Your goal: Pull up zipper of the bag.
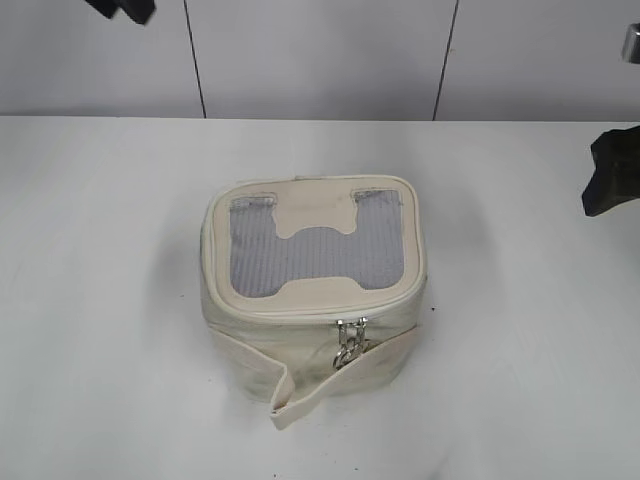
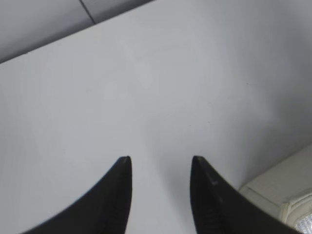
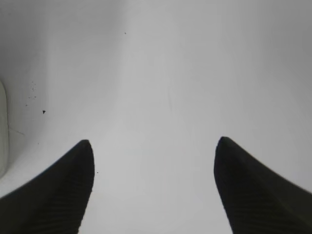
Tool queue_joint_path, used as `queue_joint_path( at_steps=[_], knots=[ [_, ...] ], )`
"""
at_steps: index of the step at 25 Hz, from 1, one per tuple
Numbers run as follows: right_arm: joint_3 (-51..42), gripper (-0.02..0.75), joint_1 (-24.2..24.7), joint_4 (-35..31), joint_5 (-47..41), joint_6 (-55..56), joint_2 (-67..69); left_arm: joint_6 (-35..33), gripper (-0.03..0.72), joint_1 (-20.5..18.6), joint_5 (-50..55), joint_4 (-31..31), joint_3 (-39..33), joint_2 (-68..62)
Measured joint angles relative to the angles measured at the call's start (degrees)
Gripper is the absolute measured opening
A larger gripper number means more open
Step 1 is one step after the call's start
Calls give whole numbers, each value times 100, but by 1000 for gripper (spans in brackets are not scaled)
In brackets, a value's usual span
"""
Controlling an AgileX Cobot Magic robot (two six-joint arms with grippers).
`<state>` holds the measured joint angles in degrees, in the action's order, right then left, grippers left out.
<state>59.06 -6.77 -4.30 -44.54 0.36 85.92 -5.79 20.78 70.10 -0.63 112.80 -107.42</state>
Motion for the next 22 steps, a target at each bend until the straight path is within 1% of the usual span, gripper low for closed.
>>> queue_joint_path(
  at_steps=[3, 6, 10, 13, 16, 22],
  knots=[
    [0, 594, 0, 78, -137, 118, 0, 86, 312, -263, -20, 140, -235, 513],
    [0, 594, 0, 84, -186, 146, -91, 216, 312, -526, -21, 323, -827, 1160],
    [0, 593, 0, 88, -280, 157, -246, 333, 312, -873, -17, 437, -2052, 2073],
    [0, 593, 0, 94, -500, 170, -406, 428, 312, -1041, -34, 443, -3084, 2875],
    [-22, 593, 0, 96, -636, 172, -643, 508, 312, -1082, -328, 443, -4149, 3775],
    [-499, 592, 0, 120, -635, 162, -1389, 693, 312, -1089, -1110, 424, -5892, 5682]
  ],
)
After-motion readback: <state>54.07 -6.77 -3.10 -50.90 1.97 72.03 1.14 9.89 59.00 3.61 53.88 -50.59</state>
